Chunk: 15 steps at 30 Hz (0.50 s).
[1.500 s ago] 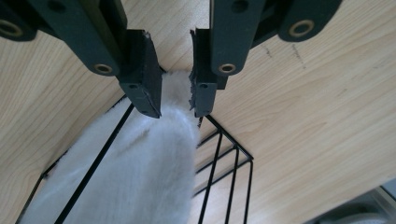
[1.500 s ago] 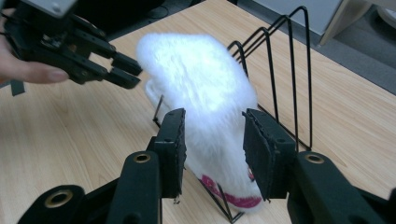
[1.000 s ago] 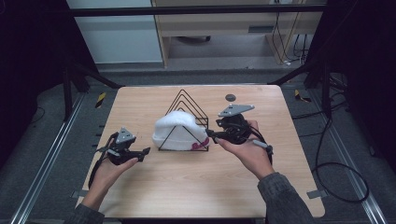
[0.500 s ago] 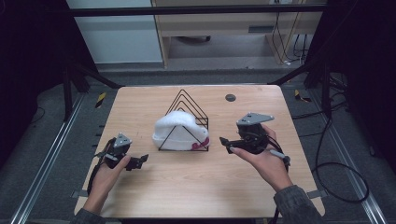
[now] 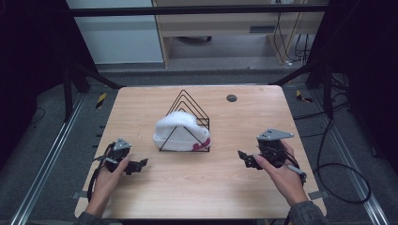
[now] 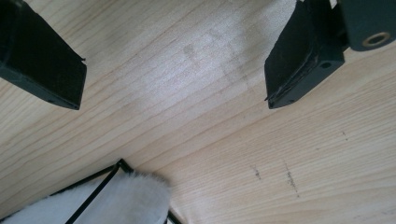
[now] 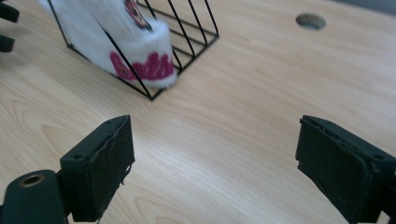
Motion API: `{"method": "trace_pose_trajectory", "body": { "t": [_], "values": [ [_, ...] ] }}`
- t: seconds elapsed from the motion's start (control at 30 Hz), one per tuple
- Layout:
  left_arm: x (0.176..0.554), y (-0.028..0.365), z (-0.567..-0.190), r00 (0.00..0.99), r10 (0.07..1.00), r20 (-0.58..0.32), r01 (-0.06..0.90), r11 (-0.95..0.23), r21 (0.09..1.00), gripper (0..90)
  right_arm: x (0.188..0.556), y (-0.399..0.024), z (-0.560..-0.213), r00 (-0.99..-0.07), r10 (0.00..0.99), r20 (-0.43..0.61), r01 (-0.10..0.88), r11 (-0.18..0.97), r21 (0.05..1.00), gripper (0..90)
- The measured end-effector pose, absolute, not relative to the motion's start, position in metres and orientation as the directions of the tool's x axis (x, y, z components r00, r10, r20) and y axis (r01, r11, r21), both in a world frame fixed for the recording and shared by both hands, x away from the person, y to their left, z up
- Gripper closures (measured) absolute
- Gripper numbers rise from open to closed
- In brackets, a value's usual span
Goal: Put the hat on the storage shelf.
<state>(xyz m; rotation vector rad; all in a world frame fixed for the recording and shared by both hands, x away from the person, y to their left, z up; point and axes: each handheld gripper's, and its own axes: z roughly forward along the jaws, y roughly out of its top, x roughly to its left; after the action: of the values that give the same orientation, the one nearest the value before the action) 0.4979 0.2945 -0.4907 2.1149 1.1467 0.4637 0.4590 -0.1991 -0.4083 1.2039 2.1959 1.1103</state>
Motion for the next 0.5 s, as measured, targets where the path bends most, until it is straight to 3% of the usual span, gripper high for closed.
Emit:
{"method": "trace_pose_trajectory", "body": {
  "t": [0.33, 0.5],
  "values": [
    [0.499, 0.295, -0.502, 0.546, 0.837, -0.037, 0.614, -0.37, 0.697, 5.0, 0.465, -0.214, -0.449, -0.47, 0.881, 0.059, 0.6, 0.27, 0.753, 11.7],
    [0.498, 0.296, -0.505, 0.535, 0.845, -0.009, 0.597, -0.37, 0.712, 5.1, 0.468, -0.22, -0.464, -0.445, 0.894, 0.054, 0.624, 0.267, 0.734, 12.7]
  ]
}}
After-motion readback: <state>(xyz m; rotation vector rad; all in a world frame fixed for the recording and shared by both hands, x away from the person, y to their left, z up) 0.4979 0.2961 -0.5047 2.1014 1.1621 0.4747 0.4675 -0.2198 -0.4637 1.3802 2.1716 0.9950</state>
